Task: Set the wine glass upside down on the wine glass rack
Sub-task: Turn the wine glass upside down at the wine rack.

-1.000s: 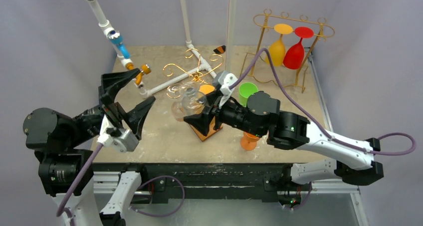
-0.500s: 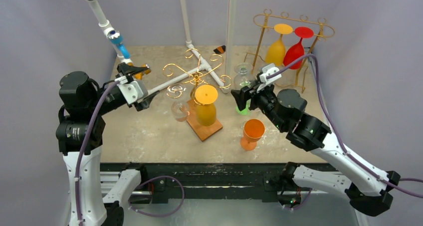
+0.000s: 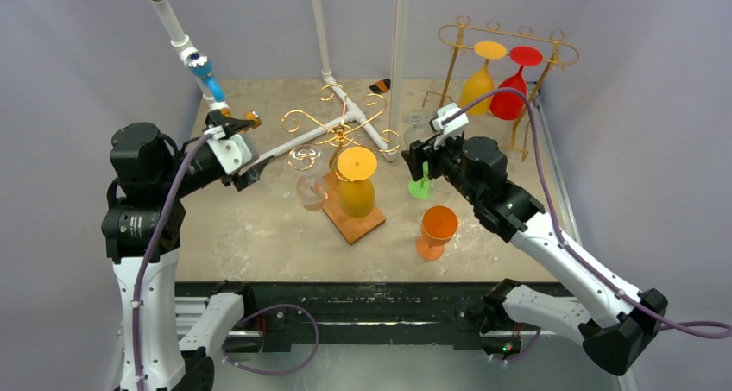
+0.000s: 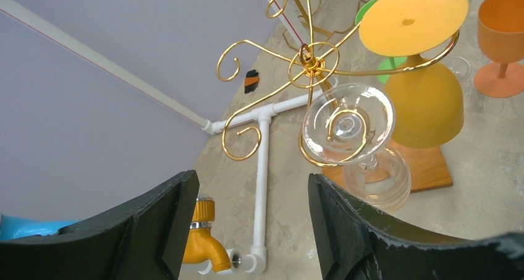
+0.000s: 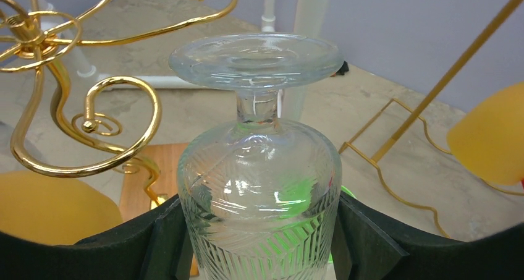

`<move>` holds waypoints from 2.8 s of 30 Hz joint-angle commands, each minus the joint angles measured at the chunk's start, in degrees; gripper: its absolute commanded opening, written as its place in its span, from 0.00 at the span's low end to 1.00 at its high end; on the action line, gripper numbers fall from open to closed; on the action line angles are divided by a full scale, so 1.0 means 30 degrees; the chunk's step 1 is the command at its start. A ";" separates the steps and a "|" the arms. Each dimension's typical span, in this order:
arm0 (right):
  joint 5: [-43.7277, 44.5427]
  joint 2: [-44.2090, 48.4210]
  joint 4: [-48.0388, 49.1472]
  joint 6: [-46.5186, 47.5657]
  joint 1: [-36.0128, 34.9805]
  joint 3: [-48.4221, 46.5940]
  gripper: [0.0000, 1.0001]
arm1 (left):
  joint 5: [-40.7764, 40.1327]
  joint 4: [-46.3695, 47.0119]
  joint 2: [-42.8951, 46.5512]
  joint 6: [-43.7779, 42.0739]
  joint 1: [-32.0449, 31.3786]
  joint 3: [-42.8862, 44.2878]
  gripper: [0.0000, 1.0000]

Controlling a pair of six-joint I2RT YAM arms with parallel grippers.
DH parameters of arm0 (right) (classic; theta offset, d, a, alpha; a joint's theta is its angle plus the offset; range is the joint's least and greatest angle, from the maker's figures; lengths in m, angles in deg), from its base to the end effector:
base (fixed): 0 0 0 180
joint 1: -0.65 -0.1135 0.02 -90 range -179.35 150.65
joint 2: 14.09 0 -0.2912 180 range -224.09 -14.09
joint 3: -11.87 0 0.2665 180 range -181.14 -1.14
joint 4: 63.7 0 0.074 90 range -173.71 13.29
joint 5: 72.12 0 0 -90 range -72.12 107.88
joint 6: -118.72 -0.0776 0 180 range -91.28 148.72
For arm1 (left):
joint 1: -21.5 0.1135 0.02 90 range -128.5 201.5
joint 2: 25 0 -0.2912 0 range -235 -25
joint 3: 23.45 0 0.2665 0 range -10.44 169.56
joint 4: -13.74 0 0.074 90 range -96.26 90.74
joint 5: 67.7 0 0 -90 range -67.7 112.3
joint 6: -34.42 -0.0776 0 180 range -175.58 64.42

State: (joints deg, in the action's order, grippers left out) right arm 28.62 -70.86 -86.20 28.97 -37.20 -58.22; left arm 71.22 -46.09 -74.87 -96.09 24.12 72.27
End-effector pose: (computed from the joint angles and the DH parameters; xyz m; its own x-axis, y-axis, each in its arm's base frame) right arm 0.2205 0.1531 0.3945 -0.1240 -0.1018 -0.9871 -0.4581 0.8882 -0.0340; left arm 0.1418 -0.0521 0.4972 0.2717 0.4397 -0.8561 0.6895 0.5317 0.4919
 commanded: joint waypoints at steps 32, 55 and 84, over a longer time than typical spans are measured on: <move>-0.5889 -0.1966 0.8141 0.2947 0.0076 0.1785 0.00 | -0.0371 0.1688 -0.0577 0.0880 0.0096 -0.1450 0.67; -0.8295 -0.1058 0.9021 0.4384 0.0061 0.3007 0.00 | -0.0490 0.1859 -0.0396 0.0789 0.0096 -0.1878 0.67; -0.7773 0.1003 1.0297 0.3297 0.0076 0.4968 0.00 | -0.0664 0.1807 -0.0268 0.0723 0.0096 -0.1932 0.67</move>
State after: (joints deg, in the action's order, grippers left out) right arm 3.55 -70.14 -61.88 40.12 -37.00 -43.27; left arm 69.30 -42.14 -76.33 -94.14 24.12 66.55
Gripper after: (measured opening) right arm 0.734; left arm 0.670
